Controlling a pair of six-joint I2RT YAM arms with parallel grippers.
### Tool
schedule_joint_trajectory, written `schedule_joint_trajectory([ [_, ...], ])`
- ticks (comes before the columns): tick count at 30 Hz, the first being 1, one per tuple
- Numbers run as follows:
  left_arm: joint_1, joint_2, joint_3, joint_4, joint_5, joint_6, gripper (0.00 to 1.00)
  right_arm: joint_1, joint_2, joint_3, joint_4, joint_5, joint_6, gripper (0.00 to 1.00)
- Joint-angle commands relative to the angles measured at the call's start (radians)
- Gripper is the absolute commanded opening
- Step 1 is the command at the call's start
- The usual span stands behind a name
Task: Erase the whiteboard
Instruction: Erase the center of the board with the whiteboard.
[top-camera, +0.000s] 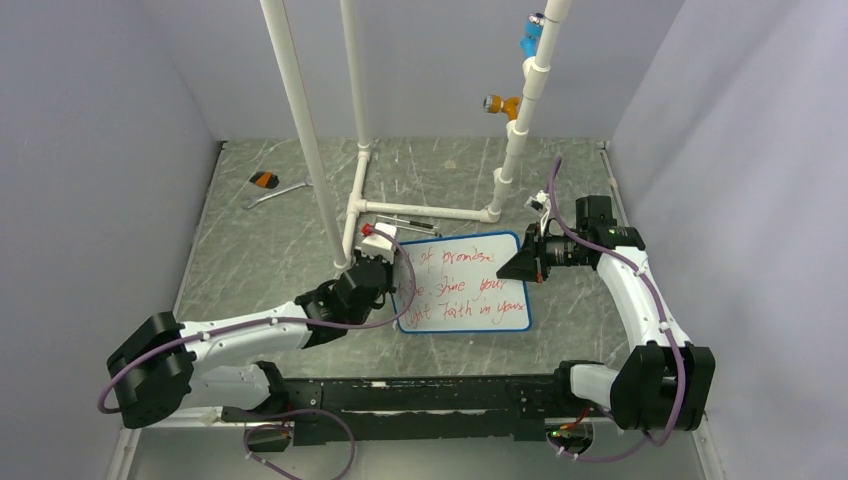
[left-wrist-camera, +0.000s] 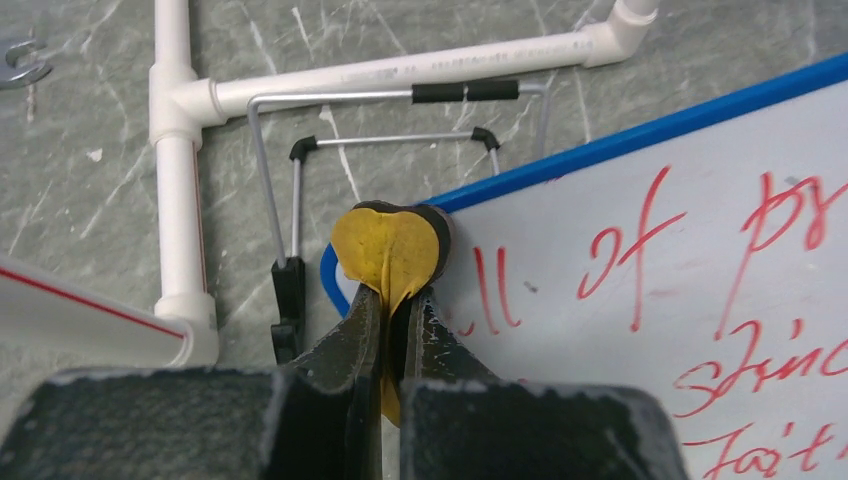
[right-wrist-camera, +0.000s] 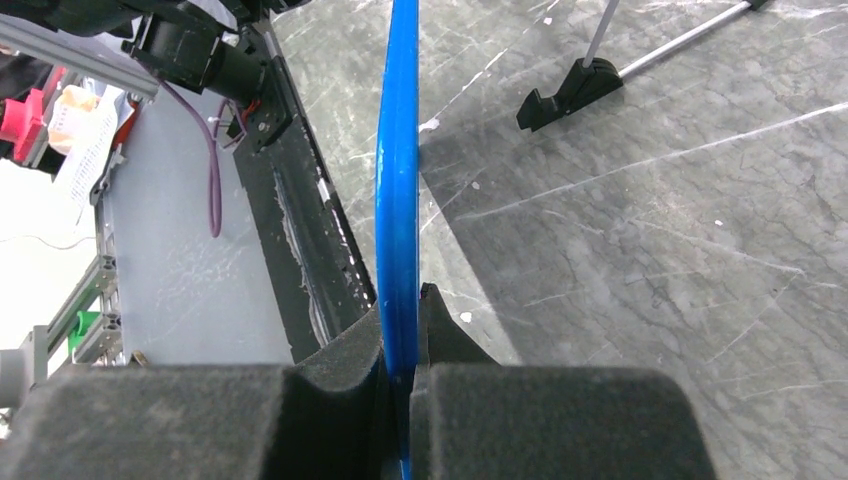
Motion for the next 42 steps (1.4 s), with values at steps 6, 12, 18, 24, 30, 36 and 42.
schedule_joint_trajectory([
  [6, -0.006, 0.016, -0.010, 0.024, 0.096, -0.056, 0.00, 0.018, 0.001, -0.001, 0.012, 0.069, -0.107, 0.00],
  [12, -0.020, 0.002, -0.126, 0.036, 0.057, -0.176, 0.00, 0.017, 0.003, -0.001, 0.012, 0.068, -0.108, 0.00],
  [18, 0.014, -0.018, -0.104, 0.048, 0.021, -0.117, 0.00, 0.018, 0.009, 0.002, 0.008, 0.067, -0.110, 0.00],
  [24, 0.031, -0.007, -0.010, 0.045, 0.060, -0.025, 0.00, 0.017, 0.007, 0.001, 0.009, 0.067, -0.109, 0.00],
  [30, 0.028, -0.024, -0.018, 0.037, 0.124, -0.033, 0.00, 0.017, 0.010, 0.002, 0.006, 0.066, -0.111, 0.00],
  [36, 0.006, -0.006, -0.078, 0.018, 0.197, -0.103, 0.00, 0.018, 0.019, 0.006, -0.002, 0.063, -0.120, 0.00],
  [42, -0.007, -0.017, -0.147, -0.005, 0.175, -0.161, 0.00, 0.017, 0.022, 0.007, -0.001, 0.062, -0.120, 0.00],
])
